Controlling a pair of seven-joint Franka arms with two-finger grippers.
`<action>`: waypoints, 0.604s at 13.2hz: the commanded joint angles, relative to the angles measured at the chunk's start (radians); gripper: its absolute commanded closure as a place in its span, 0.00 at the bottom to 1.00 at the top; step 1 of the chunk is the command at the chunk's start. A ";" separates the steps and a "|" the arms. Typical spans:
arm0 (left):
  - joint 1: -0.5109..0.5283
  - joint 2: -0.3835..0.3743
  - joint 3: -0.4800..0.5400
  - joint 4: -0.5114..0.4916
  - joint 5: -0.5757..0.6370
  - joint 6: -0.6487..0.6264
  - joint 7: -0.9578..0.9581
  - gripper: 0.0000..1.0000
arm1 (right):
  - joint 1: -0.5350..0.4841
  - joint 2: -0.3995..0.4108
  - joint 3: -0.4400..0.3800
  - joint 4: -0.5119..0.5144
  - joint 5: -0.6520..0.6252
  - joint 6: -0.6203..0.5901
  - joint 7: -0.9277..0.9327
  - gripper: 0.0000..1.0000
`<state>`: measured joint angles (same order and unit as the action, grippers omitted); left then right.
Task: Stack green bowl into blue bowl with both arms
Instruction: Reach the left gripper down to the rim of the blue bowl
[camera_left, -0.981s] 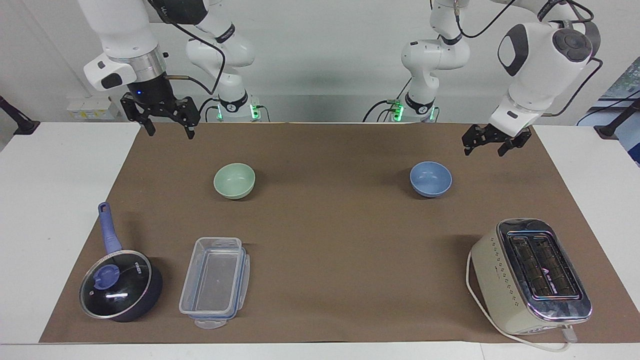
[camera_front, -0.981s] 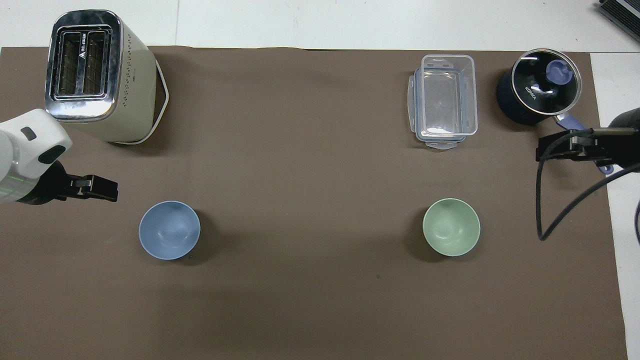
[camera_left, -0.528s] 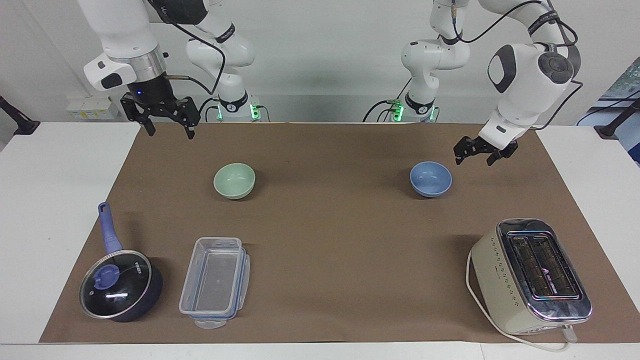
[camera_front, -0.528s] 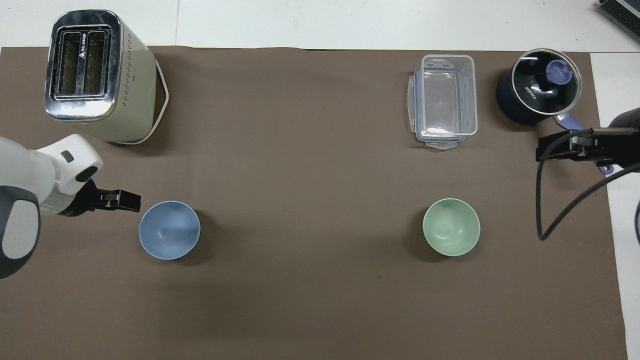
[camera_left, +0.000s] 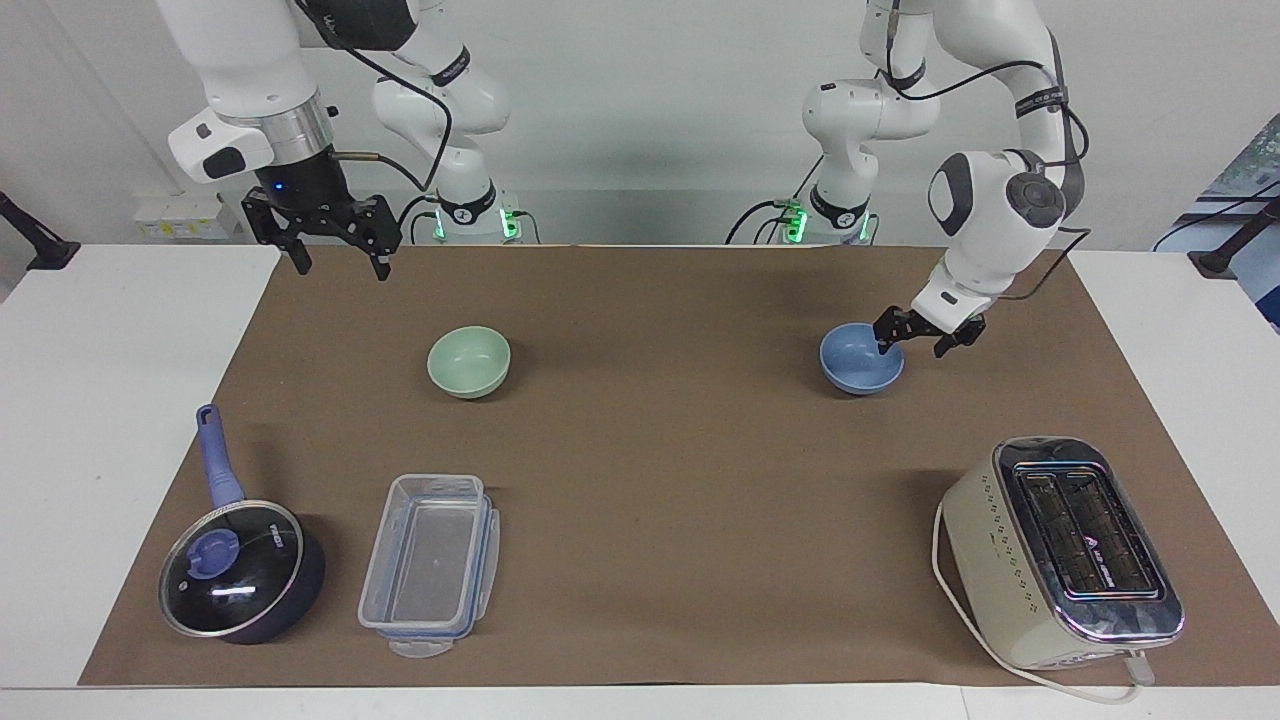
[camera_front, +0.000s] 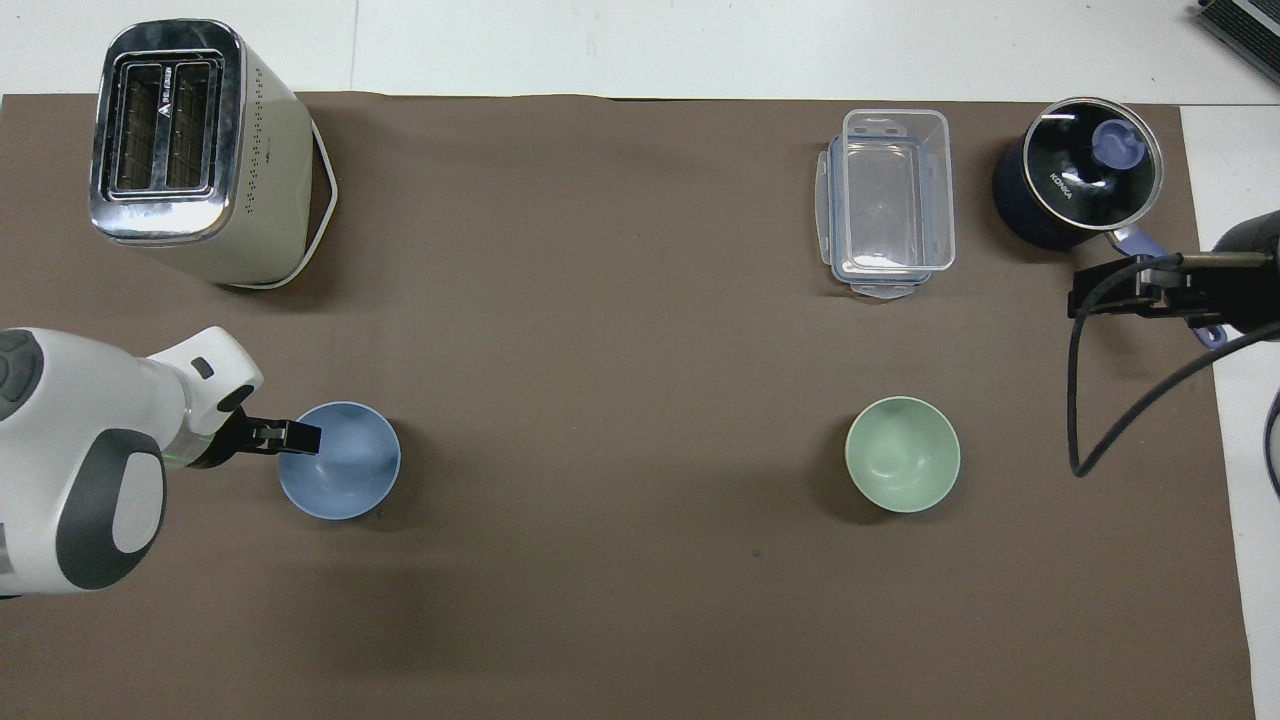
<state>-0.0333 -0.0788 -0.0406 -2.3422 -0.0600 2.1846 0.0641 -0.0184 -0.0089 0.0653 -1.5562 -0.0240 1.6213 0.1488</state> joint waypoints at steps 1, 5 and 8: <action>-0.005 0.010 0.004 -0.057 -0.017 0.075 0.020 0.00 | -0.002 -0.008 0.002 -0.025 0.016 0.035 0.018 0.00; 0.012 0.042 0.004 -0.066 -0.080 0.084 0.014 1.00 | 0.000 -0.011 0.002 -0.039 0.016 0.051 0.018 0.00; 0.004 0.048 0.005 -0.051 -0.110 0.081 0.011 1.00 | -0.002 -0.011 0.002 -0.074 0.016 0.084 0.018 0.00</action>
<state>-0.0309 -0.0252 -0.0351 -2.3891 -0.1336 2.2465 0.0644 -0.0179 -0.0084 0.0658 -1.5913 -0.0226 1.6671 0.1488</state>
